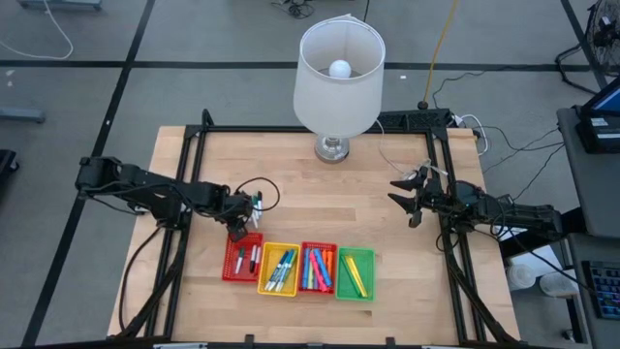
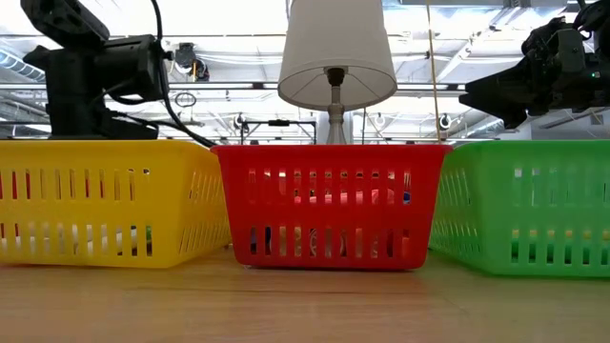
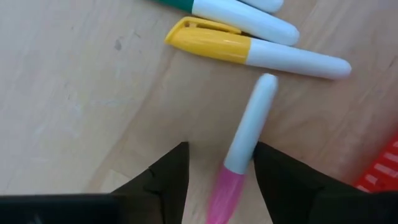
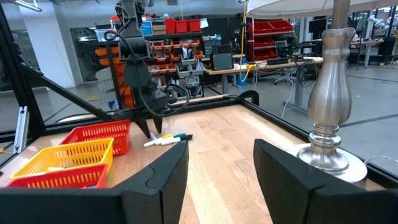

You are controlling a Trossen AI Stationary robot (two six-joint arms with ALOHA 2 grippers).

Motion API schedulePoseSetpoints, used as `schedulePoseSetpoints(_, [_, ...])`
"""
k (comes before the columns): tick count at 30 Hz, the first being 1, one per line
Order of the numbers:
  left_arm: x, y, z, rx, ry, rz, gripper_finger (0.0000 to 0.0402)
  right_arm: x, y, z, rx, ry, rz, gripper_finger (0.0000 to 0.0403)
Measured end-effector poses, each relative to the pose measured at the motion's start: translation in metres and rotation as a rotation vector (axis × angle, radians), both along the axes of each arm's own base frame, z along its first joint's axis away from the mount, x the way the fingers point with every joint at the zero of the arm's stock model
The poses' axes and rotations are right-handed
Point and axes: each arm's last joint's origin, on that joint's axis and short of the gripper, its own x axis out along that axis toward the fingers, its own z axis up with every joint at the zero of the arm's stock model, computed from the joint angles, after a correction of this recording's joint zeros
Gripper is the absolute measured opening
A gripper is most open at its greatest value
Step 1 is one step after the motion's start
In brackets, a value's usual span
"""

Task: Pick & Place Markers
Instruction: Put the small pink highlighter into the left red bin

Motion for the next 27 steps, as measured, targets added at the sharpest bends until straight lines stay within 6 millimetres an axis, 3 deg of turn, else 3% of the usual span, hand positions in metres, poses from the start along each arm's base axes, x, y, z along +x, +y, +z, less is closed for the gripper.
schedulePoseSetpoints(8, [0.0053, 0.0004, 0.0002, 0.01, -0.058, 0.001, 0.0126, 0.0, 0.0, 0.0, 0.0, 0.0, 0.0, 0.0169])
schedulePoseSetpoints(18, [0.0051, 0.0013, 0.0004, 0.007, -0.07, 0.188, 0.0043, 0.0, 0.0, 0.0, 0.0, 0.0, 0.0, 0.0169])
schedulePoseSetpoints(27, [0.0053, 0.0017, 0.0035, -0.002, -0.092, 0.311, 0.0036, 0.0, 0.0, 0.0, 0.0, 0.0, 0.0, 0.0169])
